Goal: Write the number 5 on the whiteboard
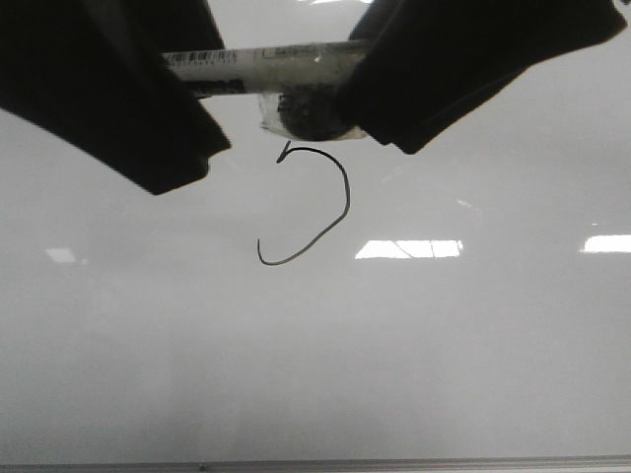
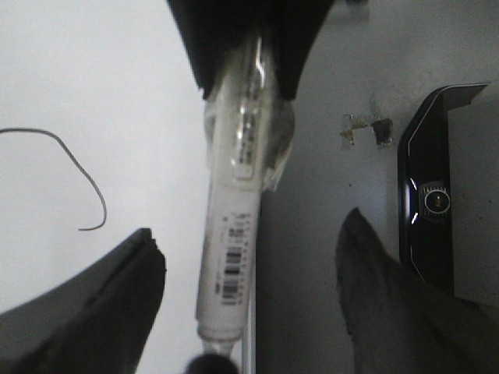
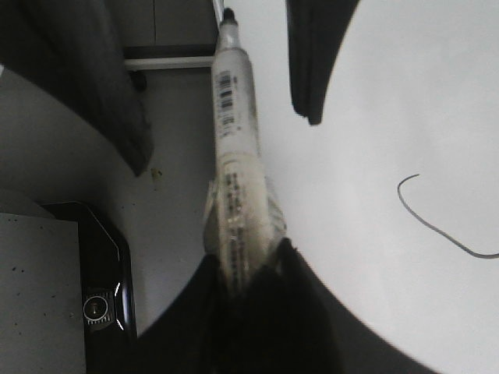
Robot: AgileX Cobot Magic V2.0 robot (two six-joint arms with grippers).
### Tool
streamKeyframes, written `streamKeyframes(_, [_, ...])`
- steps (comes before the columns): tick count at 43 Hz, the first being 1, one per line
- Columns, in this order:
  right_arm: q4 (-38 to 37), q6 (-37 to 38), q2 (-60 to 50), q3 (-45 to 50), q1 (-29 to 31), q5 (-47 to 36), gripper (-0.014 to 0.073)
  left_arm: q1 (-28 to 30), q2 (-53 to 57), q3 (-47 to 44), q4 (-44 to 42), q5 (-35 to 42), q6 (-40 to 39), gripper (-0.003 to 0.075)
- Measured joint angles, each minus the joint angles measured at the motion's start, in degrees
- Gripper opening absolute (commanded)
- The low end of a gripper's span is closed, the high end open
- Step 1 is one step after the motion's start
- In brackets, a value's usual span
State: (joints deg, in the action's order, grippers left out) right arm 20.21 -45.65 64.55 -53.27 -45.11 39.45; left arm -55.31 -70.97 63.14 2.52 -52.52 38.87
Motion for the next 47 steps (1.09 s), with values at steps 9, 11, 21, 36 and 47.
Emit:
streamKeyframes(9, [0.00, 0.00, 0.00, 0.00, 0.00, 0.00, -0.0059, -0.54, 0.00, 0.00, -0.17, 1.73, 0.10, 0.0304])
streamKeyframes(11, [0.00, 0.00, 0.00, 0.00, 0.00, 0.00, -0.0059, -0.54, 0.00, 0.00, -0.30, 1.76, 0.10, 0.0271])
streamKeyframes(21, [0.00, 0.00, 0.00, 0.00, 0.00, 0.00, -0.0059, -0.54, 0.00, 0.00, -0.30, 2.96, 0.12, 0.0079])
streamKeyframes(36, [0.14, -0.55, -0.14, 0.00, 0.00, 0.00, 0.0354, -0.67, 0.00, 0.00, -0.64, 3.07, 0.96, 0.0008])
streamKeyframes(47, [1.06, 3.97, -5.28, 1.23, 7.70, 0.12, 0.0410, 4.18, 1.05, -2.18, -0.09, 4.43, -2.12, 0.0008])
